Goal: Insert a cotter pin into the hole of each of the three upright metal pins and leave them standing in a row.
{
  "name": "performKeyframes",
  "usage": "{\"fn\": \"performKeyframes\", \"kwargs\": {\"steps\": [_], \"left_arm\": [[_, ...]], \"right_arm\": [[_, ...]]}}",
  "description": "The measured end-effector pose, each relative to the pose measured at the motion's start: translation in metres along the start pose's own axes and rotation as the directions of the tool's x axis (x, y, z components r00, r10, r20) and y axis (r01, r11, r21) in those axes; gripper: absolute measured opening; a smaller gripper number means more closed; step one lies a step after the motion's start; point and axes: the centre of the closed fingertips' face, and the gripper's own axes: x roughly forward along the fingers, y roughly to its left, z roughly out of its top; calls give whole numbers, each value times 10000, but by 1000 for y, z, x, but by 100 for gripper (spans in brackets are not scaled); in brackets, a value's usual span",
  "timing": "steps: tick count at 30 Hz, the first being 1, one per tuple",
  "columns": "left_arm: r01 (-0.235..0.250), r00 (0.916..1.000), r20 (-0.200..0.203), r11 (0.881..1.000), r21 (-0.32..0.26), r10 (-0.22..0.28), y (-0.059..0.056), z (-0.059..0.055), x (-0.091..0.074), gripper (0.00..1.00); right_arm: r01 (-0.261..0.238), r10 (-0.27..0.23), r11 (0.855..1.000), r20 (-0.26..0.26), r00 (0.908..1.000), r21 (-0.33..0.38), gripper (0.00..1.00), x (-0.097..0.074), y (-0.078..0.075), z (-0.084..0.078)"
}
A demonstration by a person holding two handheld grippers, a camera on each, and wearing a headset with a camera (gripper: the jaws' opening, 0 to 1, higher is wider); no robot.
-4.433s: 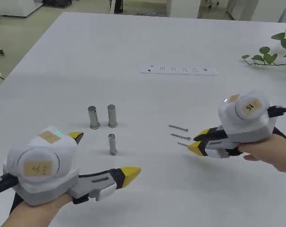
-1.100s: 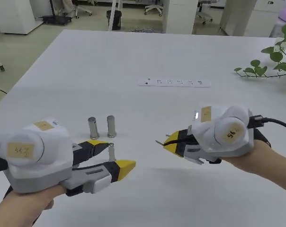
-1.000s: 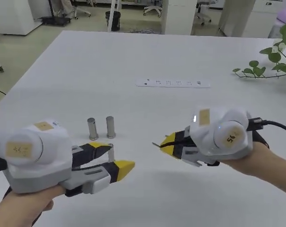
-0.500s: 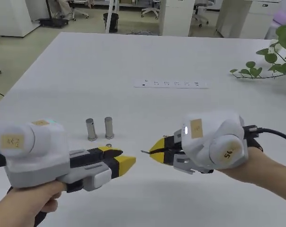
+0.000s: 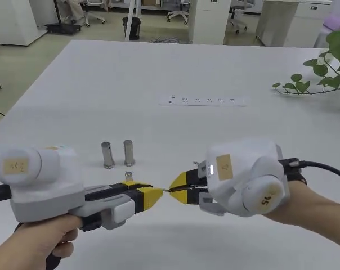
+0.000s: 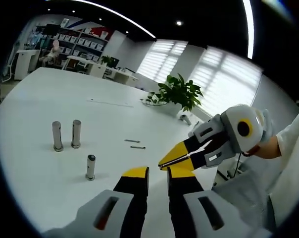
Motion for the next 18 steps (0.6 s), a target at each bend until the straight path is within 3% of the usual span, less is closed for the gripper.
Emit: {"fn": "performKeyframes", "kwargs": {"steps": [18], "left_arm": [[96,9998,-189,9970,-772,-110,-2,-8,2,1]], "right_arm": [[51,-44,9989,153,9999,-457,2,3,6,9]]}}
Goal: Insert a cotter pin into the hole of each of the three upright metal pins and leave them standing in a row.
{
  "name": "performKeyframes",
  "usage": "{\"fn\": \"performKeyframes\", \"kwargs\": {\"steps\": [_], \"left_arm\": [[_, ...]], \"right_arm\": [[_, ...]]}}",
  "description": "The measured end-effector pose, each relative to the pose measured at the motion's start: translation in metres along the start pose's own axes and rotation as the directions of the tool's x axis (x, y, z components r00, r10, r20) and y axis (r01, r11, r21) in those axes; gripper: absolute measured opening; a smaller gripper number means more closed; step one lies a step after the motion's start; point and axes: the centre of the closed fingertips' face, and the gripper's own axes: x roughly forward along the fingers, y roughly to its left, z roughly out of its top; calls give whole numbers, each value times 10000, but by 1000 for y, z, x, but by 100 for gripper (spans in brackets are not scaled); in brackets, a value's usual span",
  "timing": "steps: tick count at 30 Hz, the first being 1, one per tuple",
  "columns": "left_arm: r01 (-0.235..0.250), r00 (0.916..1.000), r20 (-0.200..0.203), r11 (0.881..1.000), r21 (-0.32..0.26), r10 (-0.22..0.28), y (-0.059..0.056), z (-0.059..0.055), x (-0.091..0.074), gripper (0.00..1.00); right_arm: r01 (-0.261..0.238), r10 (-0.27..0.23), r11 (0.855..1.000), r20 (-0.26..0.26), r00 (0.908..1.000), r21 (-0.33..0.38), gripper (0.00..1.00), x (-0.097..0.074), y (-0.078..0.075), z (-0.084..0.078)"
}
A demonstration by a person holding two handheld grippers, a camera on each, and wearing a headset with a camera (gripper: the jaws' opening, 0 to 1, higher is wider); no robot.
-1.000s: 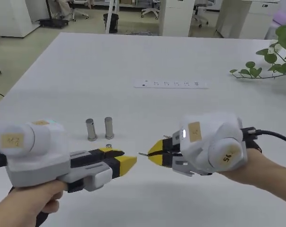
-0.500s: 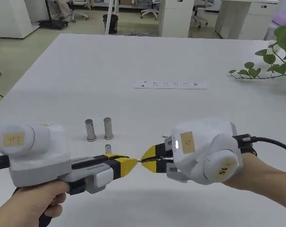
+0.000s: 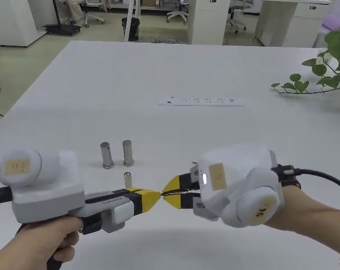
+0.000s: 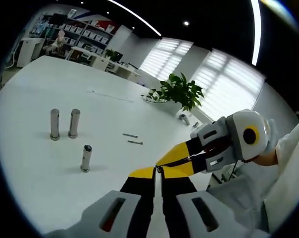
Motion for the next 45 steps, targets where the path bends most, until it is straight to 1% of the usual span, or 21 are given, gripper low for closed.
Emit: {"fn": "performKeyframes", "kwargs": {"steps": [6,11,17,20,26,29,36,38,39,41,42,43,44,45], "left_arm": [[-23,10000,47,9999,-161,24,0,0,-1,1],[-33,10000,9,9998,-213,34,1,-1,-1,1],[-4,9999,127,9967,-808,14,2,0,-2,0],[-25,9999,168,9970,-778,39,3,0,-2,0],[-86,9997,200,9956,-936,105,5,-1,-3,0],[-122,9997,209,9959,-894,141,5,-2,-4,0],[-164,9996,204,9969,-771,180,6,-4,-3,0],[-172,9996,212,9972,-721,188,6,-4,-4,0],[-165,9996,227,9977,-660,180,6,-4,-4,0],[-155,9995,259,9991,-402,165,5,-3,-5,0],[-155,9995,259,9992,-369,165,5,-3,-5,0],[-192,9995,244,9997,-148,196,5,-3,-5,0],[-235,9995,231,9997,2,235,6,-3,-6,0],[-269,9995,186,9993,264,264,7,-4,-6,0]], "right_arm": [[33,-33,10000,-15,10000,-30,2,0,0,1],[30,-30,10000,-36,10000,-35,2,1,1,1],[142,-142,9999,4,9999,-94,2,1,0,2],[210,-210,9997,-3,9998,-102,2,2,-1,2],[246,-246,9996,52,9997,-115,4,3,0,2],[206,-206,9997,28,9998,117,4,4,1,0],[208,-223,9967,184,9996,790,7,2,1,-3],[110,-152,9903,298,9994,1388,8,0,2,-5],[40,-127,9827,459,9989,1852,8,-1,2,-4],[-146,-39,9632,682,9977,2685,10,-3,2,-4],[-204,-41,9510,785,9969,3084,11,-4,1,-5],[-321,-27,9297,940,9956,3670,12,-6,0,-7],[-399,-8,9140,1003,9950,4037,12,-8,-1,-8],[-560,27,8889,1172,9931,4547,12,-9,-1,-8]]}}
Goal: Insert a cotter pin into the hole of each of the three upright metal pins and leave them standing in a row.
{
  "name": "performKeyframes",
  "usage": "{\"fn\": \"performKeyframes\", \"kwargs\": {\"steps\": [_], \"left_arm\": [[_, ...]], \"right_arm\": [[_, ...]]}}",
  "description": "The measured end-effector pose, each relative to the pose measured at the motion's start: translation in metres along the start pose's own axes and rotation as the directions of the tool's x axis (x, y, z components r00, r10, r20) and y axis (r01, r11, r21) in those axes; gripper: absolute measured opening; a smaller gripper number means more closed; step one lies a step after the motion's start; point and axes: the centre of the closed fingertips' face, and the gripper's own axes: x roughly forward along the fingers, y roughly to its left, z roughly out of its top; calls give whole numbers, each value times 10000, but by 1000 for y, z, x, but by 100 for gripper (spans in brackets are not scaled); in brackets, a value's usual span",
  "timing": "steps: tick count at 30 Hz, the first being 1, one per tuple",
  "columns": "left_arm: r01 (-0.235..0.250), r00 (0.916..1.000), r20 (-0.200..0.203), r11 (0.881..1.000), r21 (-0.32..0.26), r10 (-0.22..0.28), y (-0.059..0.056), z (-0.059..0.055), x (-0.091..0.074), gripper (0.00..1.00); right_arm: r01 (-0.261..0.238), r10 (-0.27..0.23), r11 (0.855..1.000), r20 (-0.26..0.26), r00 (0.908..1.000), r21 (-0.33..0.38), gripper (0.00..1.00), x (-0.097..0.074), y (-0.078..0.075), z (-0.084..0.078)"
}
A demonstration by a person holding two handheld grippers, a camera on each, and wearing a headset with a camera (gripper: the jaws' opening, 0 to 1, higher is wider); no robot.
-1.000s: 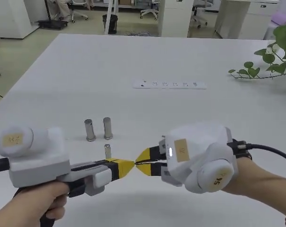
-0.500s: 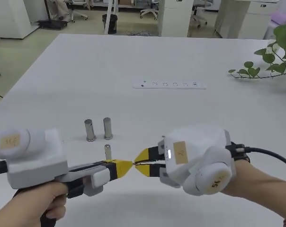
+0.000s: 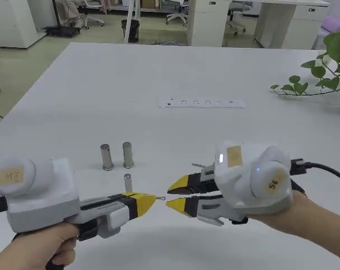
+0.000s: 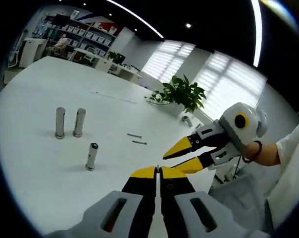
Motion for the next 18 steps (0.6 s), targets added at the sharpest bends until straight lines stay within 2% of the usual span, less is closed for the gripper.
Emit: {"fn": "performKeyframes", "kwargs": {"steps": [2,3,7,10,13,18], "left_arm": [[-3,10000,-29,9994,354,4,0,0,-1,0],[-2,10000,-64,9987,509,5,0,-1,-1,0],[74,9999,-150,9933,1150,-57,-1,-2,-2,0],[192,9997,-152,9889,1475,-172,-1,-1,-2,0],[435,9987,-342,9770,2087,-372,-5,-2,-2,0],[795,9961,-568,9652,2491,-674,-12,-4,-1,0]], "right_arm": [[-185,169,9974,226,9996,692,14,-2,0,1],[-330,295,9930,325,9990,1138,14,-4,0,1],[-736,613,9734,629,9961,2170,16,-6,0,1],[-909,775,9678,657,9948,2348,17,-7,-1,-1],[-1228,1041,9569,842,9910,2630,17,-8,1,-1],[-1731,1532,9488,943,9837,2644,17,-9,7,0]]}}
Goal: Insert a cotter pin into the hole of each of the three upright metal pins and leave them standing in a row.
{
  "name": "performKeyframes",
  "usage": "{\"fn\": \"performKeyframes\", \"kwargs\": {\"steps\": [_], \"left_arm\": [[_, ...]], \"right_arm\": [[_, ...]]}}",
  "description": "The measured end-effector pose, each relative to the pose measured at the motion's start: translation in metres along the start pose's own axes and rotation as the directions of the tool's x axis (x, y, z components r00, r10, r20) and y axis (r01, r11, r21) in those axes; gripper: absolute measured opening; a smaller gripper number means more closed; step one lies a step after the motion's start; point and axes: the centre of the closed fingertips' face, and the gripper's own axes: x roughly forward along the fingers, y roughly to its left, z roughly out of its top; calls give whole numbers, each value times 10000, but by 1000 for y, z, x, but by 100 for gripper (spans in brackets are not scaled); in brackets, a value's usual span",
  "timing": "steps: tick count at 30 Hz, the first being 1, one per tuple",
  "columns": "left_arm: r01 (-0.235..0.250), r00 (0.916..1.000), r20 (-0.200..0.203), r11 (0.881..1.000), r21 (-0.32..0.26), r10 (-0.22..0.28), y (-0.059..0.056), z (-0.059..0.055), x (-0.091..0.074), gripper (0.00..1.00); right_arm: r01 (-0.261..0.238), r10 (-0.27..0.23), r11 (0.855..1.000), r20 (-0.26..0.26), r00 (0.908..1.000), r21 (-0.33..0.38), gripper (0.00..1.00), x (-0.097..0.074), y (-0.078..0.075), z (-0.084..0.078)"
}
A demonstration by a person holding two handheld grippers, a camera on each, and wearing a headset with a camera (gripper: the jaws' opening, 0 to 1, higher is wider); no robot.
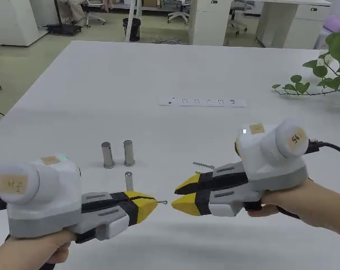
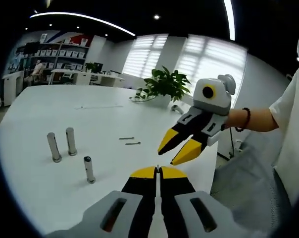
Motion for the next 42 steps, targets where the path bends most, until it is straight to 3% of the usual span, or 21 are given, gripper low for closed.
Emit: {"fn": "performKeyframes", "kwargs": {"steps": [8,24,42], "left_arm": [[627,9980,-72,9967,524,-624,-12,0,1,0],[1790,9838,-337,9775,1113,-1763,-37,-2,2,0],[2478,9687,-465,9606,1258,-2438,-48,-3,1,0]], "right_arm": [[-737,737,9973,10,9973,-31,17,0,10,-2],[-1845,1840,9827,-284,9825,-164,13,-4,29,-12],[-2529,2509,9666,-476,9668,-409,5,-7,42,-16]]}}
